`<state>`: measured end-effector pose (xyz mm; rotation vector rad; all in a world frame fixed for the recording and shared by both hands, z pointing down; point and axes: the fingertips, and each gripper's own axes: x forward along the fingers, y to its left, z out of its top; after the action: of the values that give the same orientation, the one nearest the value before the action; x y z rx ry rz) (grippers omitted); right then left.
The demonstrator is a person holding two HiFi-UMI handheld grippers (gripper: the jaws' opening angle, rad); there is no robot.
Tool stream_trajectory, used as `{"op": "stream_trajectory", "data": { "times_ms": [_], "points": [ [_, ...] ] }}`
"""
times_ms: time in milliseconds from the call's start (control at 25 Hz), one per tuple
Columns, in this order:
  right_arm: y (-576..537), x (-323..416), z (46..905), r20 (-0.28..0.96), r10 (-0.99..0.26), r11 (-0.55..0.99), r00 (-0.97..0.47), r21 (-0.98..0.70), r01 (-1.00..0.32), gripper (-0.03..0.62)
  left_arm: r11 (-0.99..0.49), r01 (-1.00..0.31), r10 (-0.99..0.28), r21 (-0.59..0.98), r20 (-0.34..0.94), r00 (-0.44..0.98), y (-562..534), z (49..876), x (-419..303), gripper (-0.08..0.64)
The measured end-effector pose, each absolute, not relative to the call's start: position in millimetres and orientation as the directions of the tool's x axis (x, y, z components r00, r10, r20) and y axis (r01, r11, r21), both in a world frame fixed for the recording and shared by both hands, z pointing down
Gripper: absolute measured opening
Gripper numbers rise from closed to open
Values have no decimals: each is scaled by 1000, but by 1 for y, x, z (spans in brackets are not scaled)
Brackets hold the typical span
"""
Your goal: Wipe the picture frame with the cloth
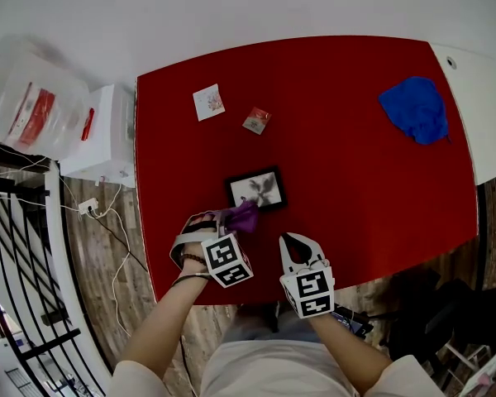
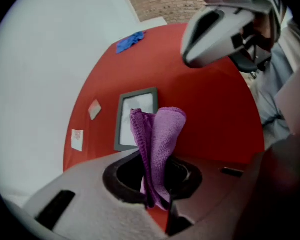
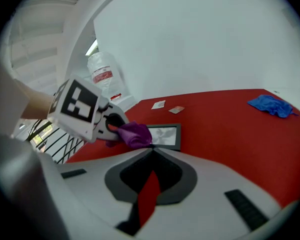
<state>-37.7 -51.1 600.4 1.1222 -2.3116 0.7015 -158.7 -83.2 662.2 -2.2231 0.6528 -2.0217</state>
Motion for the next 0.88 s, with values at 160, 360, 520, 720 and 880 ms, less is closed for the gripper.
{"op": "stream_trajectory", "data": {
  "times_ms": [160, 360, 520, 720, 880],
  "points": [
    [-49, -29, 601, 615, -578, 517, -537, -232, -824, 5, -822, -374, -481, -429, 875, 51, -151, 639, -159, 60],
    [-44, -15, 597, 625, -590, 489, -511, -227, -842, 5, -841, -317, -463, -439, 887, -1, -180, 659, -154, 60],
    [-43, -3, 595, 628, -605, 468, -490, -218, -856, 5, -860, -284, -436, -425, 899, -25, -179, 672, -156, 60],
    [-47, 0, 602, 633, -606, 455, -482, -220, -863, 5, -890, -282, -367, -358, 930, -21, -155, 676, -147, 60],
    [-48, -7, 602, 627, -601, 472, -496, -222, -853, 5, -926, -280, -267, -254, 964, 10, -108, 678, -135, 60]
  ]
}}
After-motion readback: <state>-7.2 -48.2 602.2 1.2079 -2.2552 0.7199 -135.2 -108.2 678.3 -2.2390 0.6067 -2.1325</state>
